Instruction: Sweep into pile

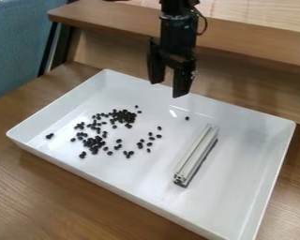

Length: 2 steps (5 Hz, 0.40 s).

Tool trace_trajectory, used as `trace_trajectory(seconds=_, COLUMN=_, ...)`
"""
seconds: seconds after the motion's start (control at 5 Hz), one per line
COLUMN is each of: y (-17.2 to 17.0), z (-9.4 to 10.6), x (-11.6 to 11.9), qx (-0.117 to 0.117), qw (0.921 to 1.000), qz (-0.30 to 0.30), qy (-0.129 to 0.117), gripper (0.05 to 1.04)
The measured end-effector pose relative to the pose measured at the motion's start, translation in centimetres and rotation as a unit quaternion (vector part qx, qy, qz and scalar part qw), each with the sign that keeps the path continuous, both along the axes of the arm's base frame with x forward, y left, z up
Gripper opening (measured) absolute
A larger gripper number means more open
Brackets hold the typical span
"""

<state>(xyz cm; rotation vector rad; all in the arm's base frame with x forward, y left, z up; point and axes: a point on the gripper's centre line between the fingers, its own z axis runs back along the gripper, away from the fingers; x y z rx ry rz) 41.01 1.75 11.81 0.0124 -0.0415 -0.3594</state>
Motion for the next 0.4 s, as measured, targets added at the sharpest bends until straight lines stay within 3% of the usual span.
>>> trace_trajectory(seconds=0.2, y=-0.1, z=-2.0, x=-0.3, qx=-0.003, qw=0.9997, qz=0.003, qy=0.024, gripper=0.999)
trace_trajectory(seconds=0.4, y=-2.5, z=-5.1, x=-2.4, qx=-0.012, qw=0.9983, qz=-0.003, qy=0.057, gripper=0.999)
